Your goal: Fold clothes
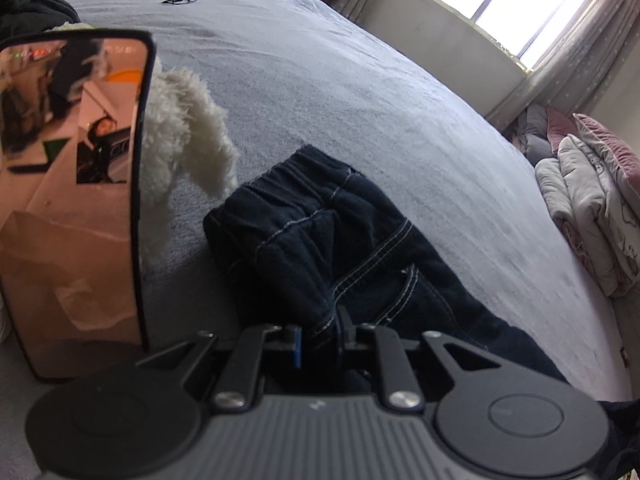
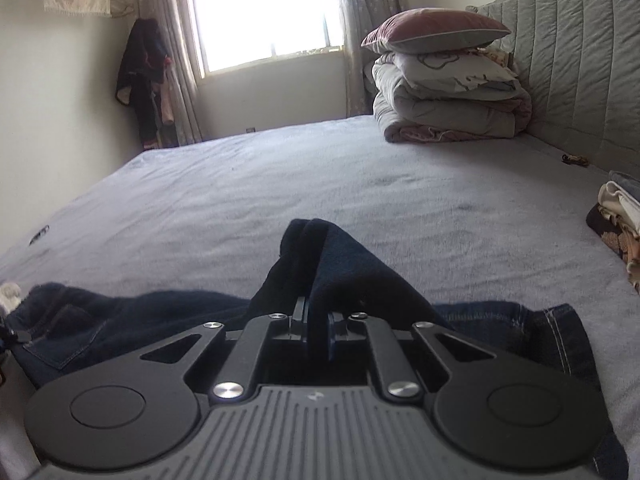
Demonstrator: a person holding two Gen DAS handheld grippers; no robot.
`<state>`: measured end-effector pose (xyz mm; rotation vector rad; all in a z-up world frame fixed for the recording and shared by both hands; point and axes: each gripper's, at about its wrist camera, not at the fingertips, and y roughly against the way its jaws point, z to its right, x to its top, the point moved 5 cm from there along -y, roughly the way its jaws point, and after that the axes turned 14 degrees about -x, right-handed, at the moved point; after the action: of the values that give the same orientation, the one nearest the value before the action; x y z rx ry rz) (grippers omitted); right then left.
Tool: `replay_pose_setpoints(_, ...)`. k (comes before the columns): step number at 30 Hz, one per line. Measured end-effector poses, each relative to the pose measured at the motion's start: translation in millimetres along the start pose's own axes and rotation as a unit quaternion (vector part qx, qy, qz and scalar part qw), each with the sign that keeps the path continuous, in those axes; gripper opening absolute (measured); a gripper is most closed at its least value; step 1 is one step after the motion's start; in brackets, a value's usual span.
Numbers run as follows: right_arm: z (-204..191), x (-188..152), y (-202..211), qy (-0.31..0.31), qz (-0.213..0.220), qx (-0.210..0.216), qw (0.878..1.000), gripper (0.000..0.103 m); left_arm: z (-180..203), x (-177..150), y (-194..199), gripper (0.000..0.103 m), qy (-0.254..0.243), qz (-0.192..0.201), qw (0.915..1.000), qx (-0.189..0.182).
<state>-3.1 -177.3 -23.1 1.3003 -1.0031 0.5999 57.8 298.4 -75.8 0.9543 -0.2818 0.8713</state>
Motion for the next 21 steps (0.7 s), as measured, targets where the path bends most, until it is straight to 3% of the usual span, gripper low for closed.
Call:
replay_pose_setpoints(4, -5.8, -12.8, -4.1, 0.024, -0.021, -0.005, 0.999, 0.010, 4.9, -3.8, -3.1, 0.022, -0.013, -0.011, 0.9996, 0.022)
replay_pose_setpoints(8, -2.4, -15.6, -5.7, 0.008, -0.049, 0.007, 0.999, 0.029, 15.6, -3.3, 2.0, 0.028, -0.035, -0.011, 0.9986, 0.038)
replay_pose_setpoints(10, 1.6, -15.5, -2.1, -0.005, -0.057, 0.012, 0.998, 0.039, 20.6, -4.2, 7.6, 0.036, -0.050, -0.008, 0.9977, 0.044)
replay_pose_setpoints(12, 5.4, -15.2, 1.5, -0.011, -0.063, 0.012, 0.998, 0.044, 27.9, -4.3, 14.1, 0.040, -0.073, -0.003, 0.9959, 0.053)
replay_pose_setpoints(21, 22.8, -18.7, 20.3, -0.038, -0.082, 0.001, 0.996, 0.055, 45.9, -3.7, 31.9, 0.042, -0.117, 0.008, 0.9912, 0.063)
